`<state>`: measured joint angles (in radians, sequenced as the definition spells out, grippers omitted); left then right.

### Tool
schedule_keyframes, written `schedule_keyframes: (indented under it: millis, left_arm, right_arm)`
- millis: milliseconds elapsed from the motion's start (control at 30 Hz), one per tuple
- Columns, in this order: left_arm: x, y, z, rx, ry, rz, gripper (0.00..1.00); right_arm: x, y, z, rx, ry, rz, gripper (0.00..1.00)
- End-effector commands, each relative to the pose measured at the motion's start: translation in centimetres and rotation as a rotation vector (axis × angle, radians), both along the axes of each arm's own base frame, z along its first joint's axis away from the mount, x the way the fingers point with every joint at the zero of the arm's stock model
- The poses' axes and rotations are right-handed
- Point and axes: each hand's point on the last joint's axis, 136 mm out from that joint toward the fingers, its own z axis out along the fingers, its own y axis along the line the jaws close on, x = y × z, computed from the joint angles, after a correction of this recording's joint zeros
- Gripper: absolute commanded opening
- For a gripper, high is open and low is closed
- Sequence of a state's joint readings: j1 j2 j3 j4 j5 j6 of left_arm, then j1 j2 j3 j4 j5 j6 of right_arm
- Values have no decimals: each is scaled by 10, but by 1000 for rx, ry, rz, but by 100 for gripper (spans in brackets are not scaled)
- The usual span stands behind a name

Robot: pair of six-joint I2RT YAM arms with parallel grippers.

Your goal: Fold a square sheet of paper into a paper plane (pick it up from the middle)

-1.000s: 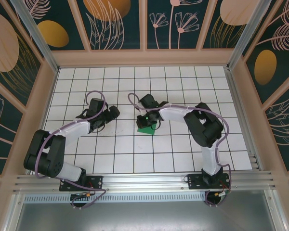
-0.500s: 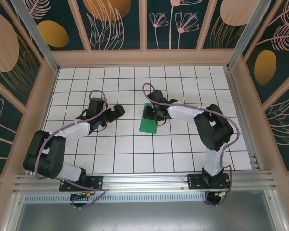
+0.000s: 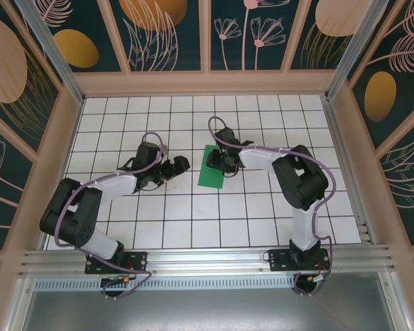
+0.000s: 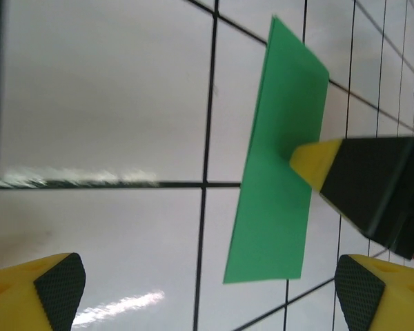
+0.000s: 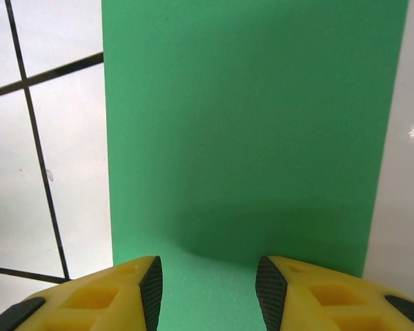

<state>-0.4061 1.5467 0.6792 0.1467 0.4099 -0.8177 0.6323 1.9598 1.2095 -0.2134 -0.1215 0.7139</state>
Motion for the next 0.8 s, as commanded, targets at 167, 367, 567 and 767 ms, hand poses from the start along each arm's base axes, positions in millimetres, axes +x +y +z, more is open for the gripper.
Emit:
schedule_keyframes:
  millis: [167, 367, 567, 767]
  left_arm:
    - [-7, -56, 9, -104, 32, -110, 90]
    - [-2, -68, 1, -82, 64, -114, 83]
    - [-1, -73, -13, -32, 109, -114, 81]
    - [-5, -70, -23, 13, 147, -109, 80]
  right_arm:
    - [-19, -30, -50, 28, 133, -48, 43]
    - [-25, -40, -55, 82, 159, -34, 37]
    - [-26, -46, -57, 99, 166, -26, 35]
    - [-27, -49, -60, 107, 172, -20, 34]
